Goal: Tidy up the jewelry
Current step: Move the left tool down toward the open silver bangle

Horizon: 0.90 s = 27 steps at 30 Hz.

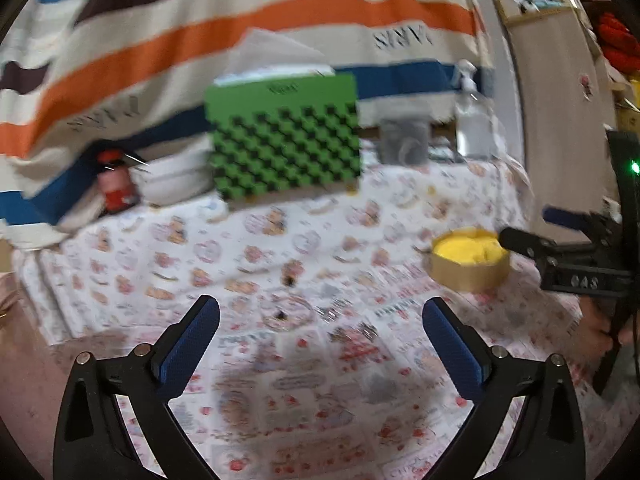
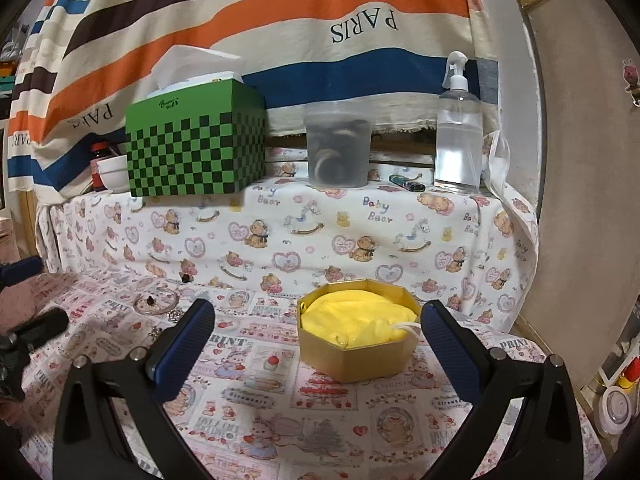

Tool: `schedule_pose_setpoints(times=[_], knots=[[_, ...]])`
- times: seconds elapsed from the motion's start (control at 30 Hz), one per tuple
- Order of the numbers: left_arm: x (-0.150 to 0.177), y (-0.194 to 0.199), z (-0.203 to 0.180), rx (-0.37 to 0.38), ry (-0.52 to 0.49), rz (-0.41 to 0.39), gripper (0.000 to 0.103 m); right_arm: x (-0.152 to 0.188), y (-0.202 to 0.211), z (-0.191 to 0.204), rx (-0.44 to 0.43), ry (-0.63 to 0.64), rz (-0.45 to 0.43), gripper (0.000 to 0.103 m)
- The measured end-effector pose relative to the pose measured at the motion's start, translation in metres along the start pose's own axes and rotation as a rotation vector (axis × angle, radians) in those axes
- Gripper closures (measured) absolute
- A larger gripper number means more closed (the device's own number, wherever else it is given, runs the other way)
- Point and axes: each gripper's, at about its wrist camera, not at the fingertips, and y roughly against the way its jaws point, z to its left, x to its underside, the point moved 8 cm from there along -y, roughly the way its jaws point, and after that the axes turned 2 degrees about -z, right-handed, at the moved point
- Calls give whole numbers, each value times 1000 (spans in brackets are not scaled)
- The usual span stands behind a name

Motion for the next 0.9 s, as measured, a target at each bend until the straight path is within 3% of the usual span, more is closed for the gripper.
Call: schedule_pose_setpoints(times=[0.1, 0.13, 0.37, 0.6, 0.7, 0.83, 0.9], knots=[[-7, 0, 8, -131, 9, 0, 3, 1, 1, -2, 6, -5, 3, 1], [-10, 1, 10, -143, 23, 3, 3, 0, 2, -2, 3, -12, 1, 2], [-47, -10, -6, -45, 62, 81, 3, 0, 3, 0, 12, -5, 3, 6], [-110, 9, -30, -54, 62, -67, 0, 2, 0, -1, -4, -11, 31, 6], [-117, 9, -26, -59, 105, -99, 0, 3, -3, -2, -7, 1, 53, 6], [-96, -19, -8, -29, 195, 19, 0, 0, -5, -15, 7, -43, 64, 6], [-80, -34, 7, -54, 212, 77, 0, -1, -5, -23, 11, -77, 69, 6]])
